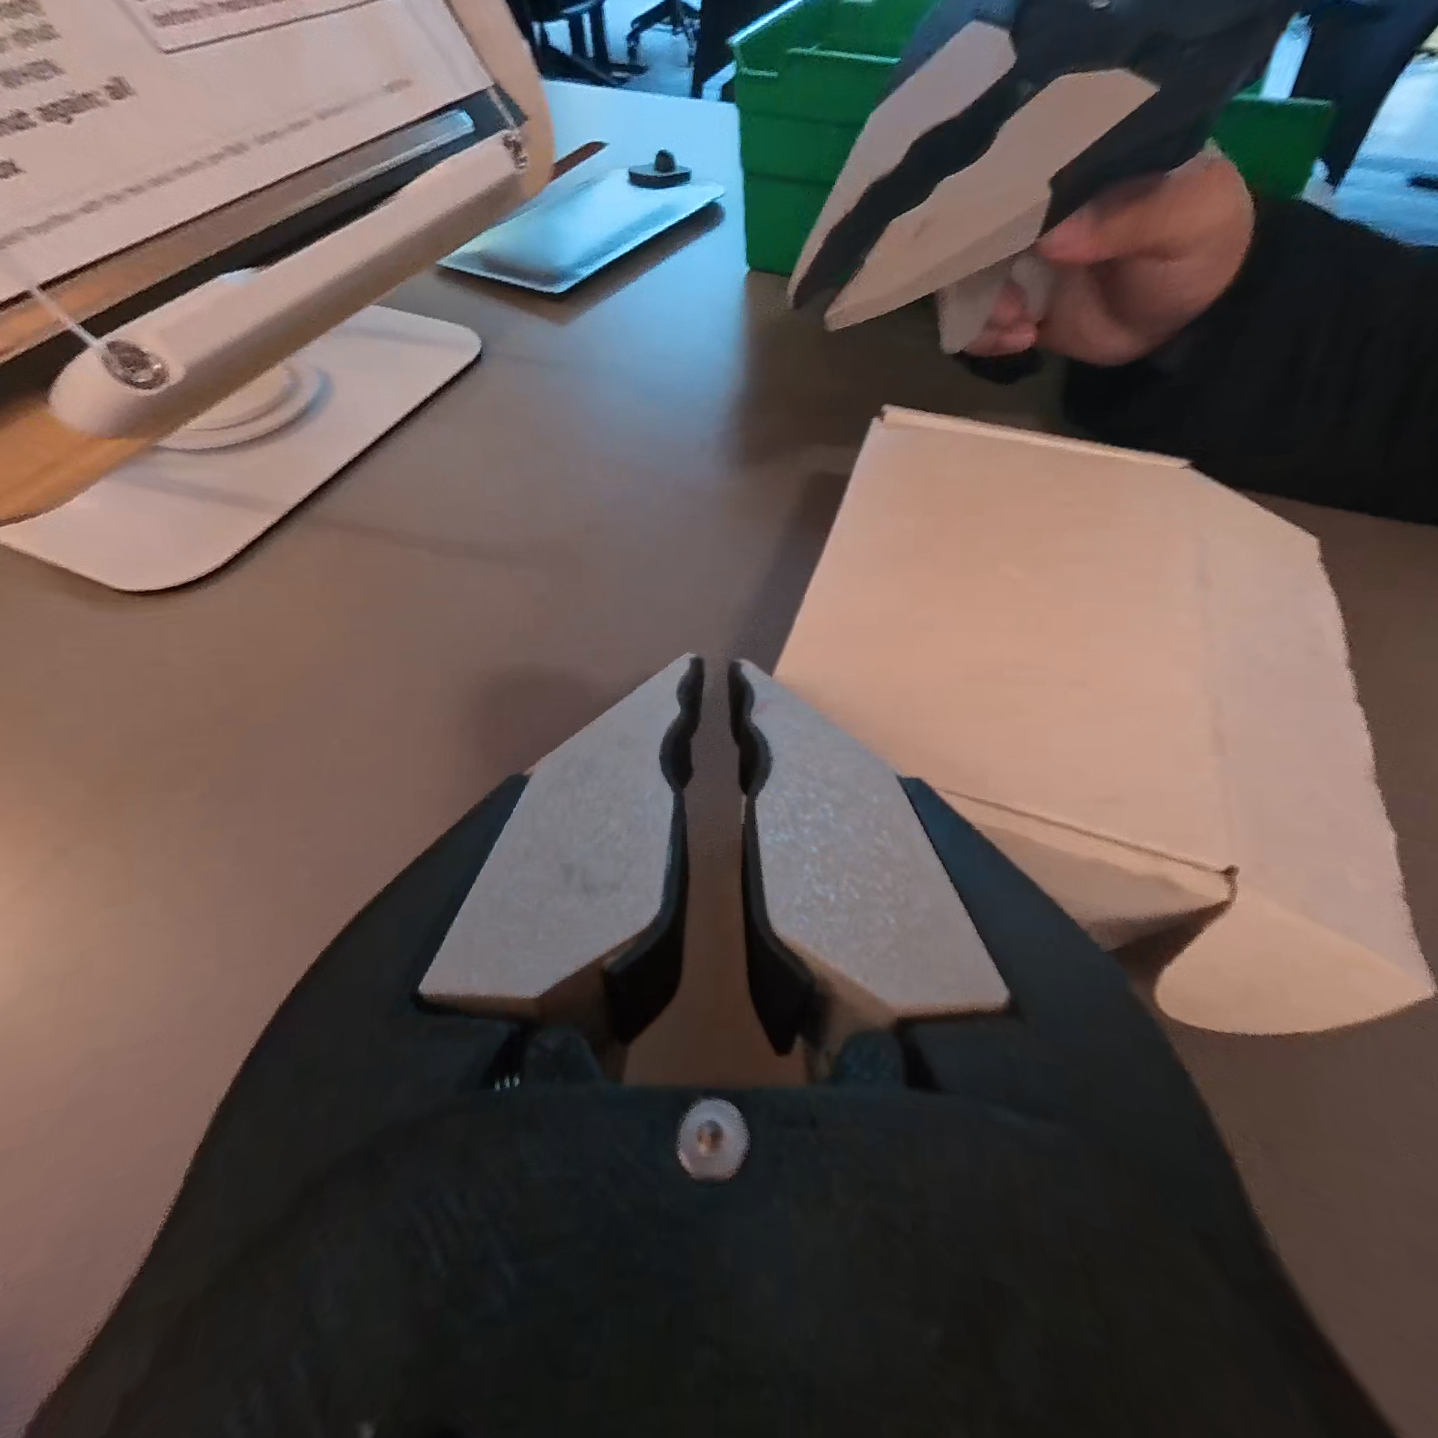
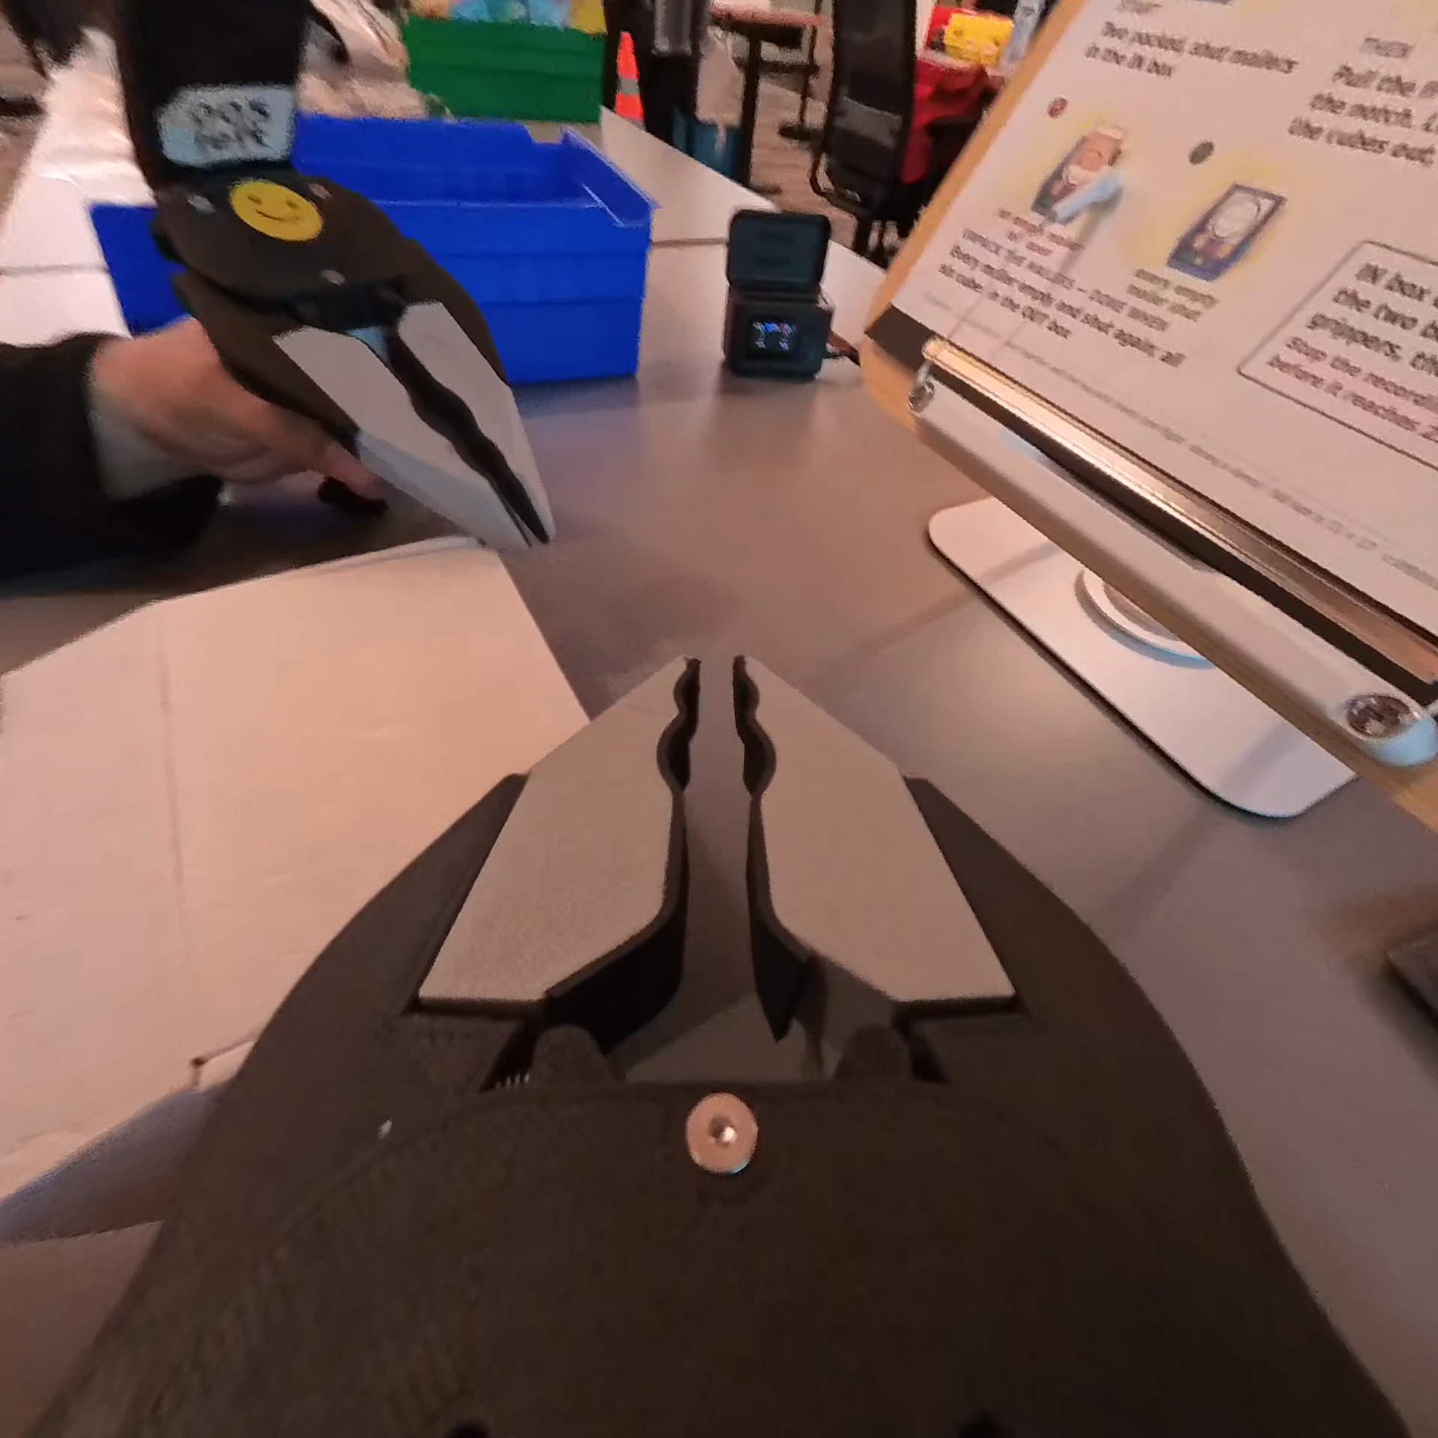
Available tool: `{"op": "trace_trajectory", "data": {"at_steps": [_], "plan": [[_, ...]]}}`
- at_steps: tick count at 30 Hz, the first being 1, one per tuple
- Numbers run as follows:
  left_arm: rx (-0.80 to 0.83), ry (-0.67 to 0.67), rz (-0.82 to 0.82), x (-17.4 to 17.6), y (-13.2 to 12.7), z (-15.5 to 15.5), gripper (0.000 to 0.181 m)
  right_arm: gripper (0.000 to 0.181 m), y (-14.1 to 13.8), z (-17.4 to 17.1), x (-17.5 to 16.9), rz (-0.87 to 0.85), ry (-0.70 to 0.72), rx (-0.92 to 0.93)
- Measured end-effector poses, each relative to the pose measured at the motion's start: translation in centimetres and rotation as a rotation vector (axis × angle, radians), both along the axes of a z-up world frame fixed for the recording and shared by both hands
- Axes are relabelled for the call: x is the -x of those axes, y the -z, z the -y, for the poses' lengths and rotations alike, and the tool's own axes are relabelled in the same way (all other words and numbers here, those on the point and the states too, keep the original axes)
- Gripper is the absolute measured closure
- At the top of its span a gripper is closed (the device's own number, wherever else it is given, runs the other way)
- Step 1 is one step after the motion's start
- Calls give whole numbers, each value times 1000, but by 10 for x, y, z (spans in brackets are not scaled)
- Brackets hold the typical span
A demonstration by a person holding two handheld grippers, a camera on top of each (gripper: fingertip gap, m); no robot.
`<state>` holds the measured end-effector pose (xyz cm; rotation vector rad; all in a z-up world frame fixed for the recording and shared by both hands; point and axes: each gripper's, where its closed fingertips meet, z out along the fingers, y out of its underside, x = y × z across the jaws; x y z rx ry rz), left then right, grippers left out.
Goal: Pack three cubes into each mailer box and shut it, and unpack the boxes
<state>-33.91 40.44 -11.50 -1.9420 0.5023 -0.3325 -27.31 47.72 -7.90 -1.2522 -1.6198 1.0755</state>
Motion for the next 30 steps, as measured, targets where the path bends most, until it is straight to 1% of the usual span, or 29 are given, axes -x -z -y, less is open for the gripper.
{"op": "trace_trajectory", "data": {"at_steps": [4, 6, 14, 21, 30], "plan": [[62, -49, -17, 11, 11, -2, 179, 180, 20, -20, 1, 91, 106, -86], [72, -59, -16, 13, 13, -3, 180, 181, 25, -23, 2, 116, 130, -99], [94, -77, -105, 17, 22, -2, 181, 181, 29, -28, 4, 119, 160, -59], [97, -87, -120, 19, 23, -2, 181, 181, 38, -32, 4, 164, 184, -94], [115, -86, -143, 18, 28, -2, 181, 181, 35, -33, 4, 156, 186, -96]]}}
